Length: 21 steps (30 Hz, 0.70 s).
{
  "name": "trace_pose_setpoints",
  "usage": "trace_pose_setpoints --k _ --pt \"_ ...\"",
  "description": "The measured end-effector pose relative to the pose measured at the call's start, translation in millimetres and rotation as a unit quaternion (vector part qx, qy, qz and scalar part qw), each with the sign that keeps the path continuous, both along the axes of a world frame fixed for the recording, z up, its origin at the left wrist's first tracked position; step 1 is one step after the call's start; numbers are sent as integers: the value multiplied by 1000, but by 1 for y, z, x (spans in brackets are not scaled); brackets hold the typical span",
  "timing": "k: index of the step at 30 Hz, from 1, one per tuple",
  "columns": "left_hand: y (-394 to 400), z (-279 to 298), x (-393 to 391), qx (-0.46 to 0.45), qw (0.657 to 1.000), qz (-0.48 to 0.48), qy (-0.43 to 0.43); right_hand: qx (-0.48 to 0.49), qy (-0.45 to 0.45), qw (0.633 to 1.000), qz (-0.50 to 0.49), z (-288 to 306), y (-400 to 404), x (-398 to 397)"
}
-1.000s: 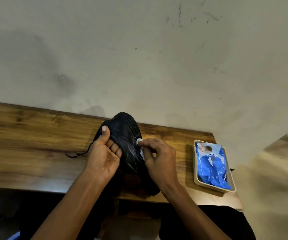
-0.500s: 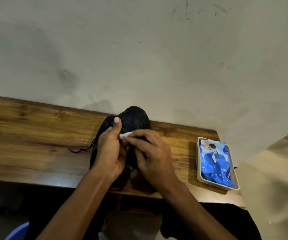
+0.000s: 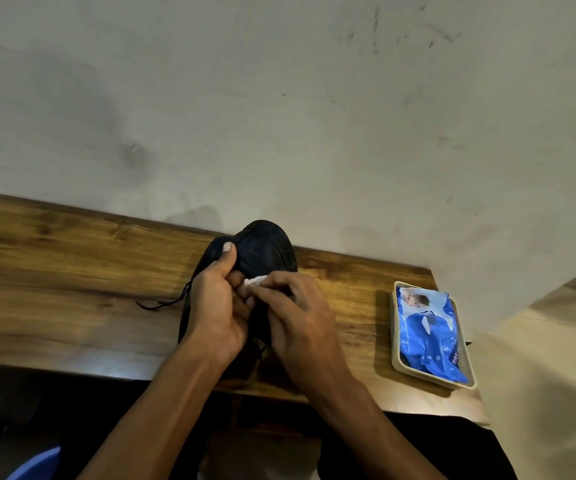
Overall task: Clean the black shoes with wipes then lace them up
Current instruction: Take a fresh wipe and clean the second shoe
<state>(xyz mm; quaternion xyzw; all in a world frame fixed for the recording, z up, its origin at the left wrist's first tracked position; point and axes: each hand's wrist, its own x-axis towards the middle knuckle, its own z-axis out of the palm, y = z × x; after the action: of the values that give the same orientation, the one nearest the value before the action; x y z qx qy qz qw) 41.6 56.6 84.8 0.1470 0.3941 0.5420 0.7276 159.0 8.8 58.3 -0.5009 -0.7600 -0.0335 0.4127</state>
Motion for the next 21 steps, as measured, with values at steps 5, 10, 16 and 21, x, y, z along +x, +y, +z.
trace_pose_setpoints --k 5,10,16,21 --pt "1 2 0 4 1000 23 -8 -100 194 974 -62 -13 8 26" --pt "2 0 -1 14 1000 -6 -14 -109 271 954 -68 1 24 14" --pt "1 -6 0 27 999 0 24 -67 190 979 -39 -13 9 9" --pt "5 -8 -2 28 999 9 32 -79 125 987 -58 -30 1 23"
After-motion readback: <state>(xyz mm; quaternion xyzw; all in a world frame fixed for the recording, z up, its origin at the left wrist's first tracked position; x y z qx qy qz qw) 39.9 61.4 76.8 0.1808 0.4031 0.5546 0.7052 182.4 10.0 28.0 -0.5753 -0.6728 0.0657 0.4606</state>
